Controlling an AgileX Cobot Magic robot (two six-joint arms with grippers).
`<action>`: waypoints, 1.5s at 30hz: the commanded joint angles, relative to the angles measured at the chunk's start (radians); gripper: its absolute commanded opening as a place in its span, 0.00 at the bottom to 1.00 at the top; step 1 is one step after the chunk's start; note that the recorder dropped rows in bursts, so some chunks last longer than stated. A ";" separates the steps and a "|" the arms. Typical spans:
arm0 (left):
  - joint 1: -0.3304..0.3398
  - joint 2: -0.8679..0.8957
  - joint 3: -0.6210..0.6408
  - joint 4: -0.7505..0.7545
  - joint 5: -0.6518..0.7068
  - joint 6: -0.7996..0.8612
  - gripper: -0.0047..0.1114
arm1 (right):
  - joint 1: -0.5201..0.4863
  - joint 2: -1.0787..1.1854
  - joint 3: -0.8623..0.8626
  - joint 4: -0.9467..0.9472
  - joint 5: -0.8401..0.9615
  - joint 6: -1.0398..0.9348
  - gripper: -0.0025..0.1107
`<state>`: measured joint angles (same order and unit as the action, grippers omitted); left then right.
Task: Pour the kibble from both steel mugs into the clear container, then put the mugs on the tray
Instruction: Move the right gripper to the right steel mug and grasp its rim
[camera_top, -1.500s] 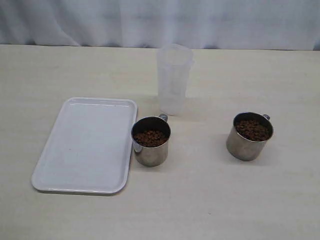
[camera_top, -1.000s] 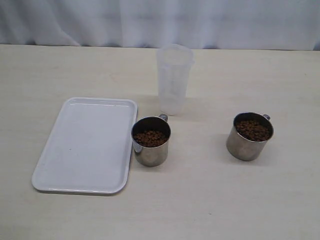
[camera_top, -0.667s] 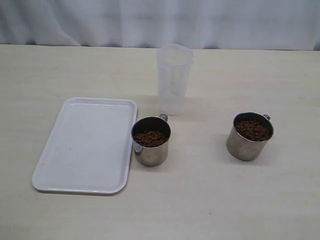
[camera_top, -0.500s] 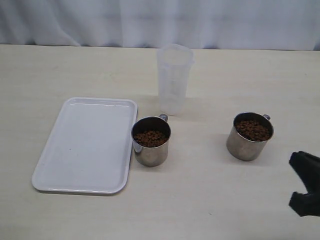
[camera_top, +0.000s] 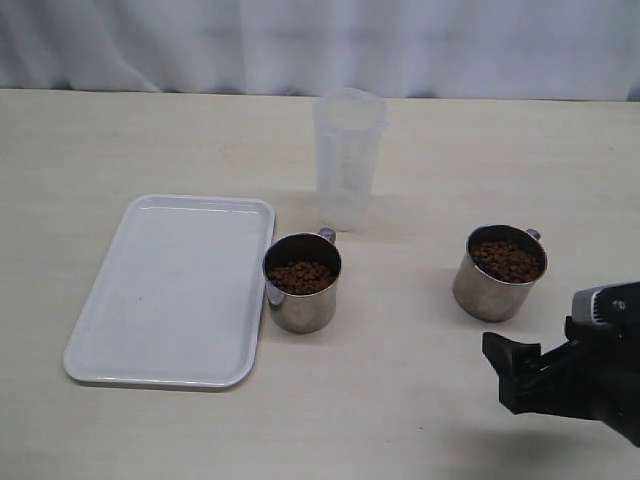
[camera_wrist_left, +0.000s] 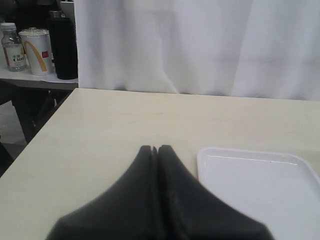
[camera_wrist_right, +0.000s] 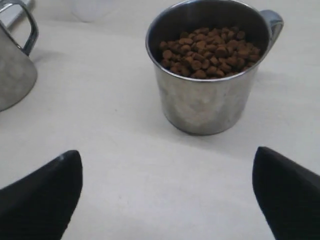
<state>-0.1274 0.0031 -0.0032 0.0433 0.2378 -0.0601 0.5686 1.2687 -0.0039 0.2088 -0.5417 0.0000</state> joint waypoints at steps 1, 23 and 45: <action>0.000 -0.003 0.003 0.000 -0.005 -0.001 0.04 | 0.002 0.117 -0.045 0.018 -0.051 0.000 0.95; 0.000 -0.003 0.003 0.000 -0.005 -0.001 0.04 | 0.002 0.428 -0.319 0.321 -0.052 -0.323 0.95; 0.000 -0.003 0.003 0.002 -0.011 -0.001 0.04 | -0.152 0.639 -0.345 -0.041 -0.321 -0.134 0.95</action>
<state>-0.1274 0.0031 -0.0032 0.0433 0.2378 -0.0601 0.4223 1.8816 -0.3476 0.1863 -0.7890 -0.1734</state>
